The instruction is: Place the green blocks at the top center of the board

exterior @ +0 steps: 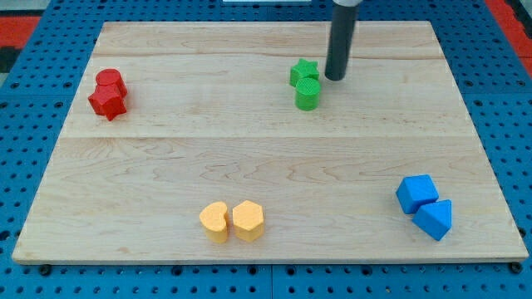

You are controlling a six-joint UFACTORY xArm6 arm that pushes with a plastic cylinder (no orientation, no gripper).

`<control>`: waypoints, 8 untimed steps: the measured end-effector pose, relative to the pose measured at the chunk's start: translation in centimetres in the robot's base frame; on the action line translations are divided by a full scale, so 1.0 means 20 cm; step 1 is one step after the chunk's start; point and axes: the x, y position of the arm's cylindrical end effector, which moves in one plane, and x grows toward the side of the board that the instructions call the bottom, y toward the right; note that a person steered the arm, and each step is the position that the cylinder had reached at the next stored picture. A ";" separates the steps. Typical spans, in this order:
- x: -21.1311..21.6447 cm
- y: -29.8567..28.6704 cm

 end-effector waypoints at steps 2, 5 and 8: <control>0.24 -0.20; 0.05 -0.34; -0.46 -0.15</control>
